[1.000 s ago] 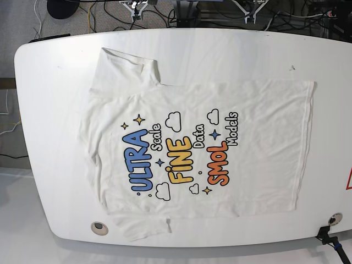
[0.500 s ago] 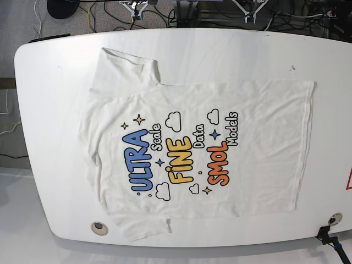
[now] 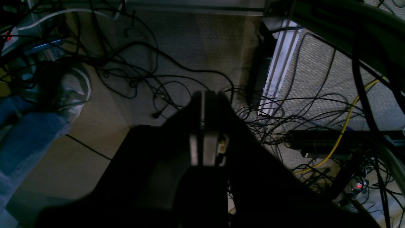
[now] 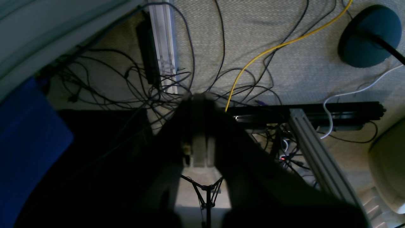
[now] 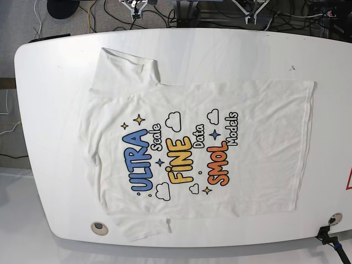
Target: Fold the T-shirt properly
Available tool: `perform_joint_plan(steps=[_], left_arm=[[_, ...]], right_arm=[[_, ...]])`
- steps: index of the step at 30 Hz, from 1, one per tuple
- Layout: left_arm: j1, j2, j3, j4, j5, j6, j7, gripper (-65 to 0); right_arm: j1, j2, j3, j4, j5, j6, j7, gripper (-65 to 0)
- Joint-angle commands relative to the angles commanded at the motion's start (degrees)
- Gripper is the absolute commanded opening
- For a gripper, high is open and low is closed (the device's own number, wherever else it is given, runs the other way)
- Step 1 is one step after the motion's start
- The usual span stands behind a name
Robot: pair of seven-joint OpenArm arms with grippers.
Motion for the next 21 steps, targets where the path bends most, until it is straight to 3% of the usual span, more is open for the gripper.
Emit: perform_joint_plan(steps=[5, 14, 16, 21], left_arm=[[3.3, -1.4, -0.3, 0.6, 0.0, -1.1, -1.1, -65.0], [18.6, -5.4, -0.7, 15.2, -0.6, -1.3, -2.0, -65.0], [17.6, -4.9, -0.5, 13.6, -0.8, -1.3, -4.2, -65.0], [24.7, -5.2, -0.7, 22.9, -1.2, -1.7, -6.1, -65.0]], right_arm=[[-4.3, 2.4, -0.4, 2.8, 0.5, 0.03, -0.4, -65.0], [-15.9, 8.7, -2.1, 14.3, 1.9, -0.01, -0.8, -65.0], [-15.1, 8.3, -1.4, 12.9, 1.5, 0.79, -0.7, -65.0], [-21.2, 10.5, -1.4, 20.0, 1.6, 1.08, -0.4, -65.0]])
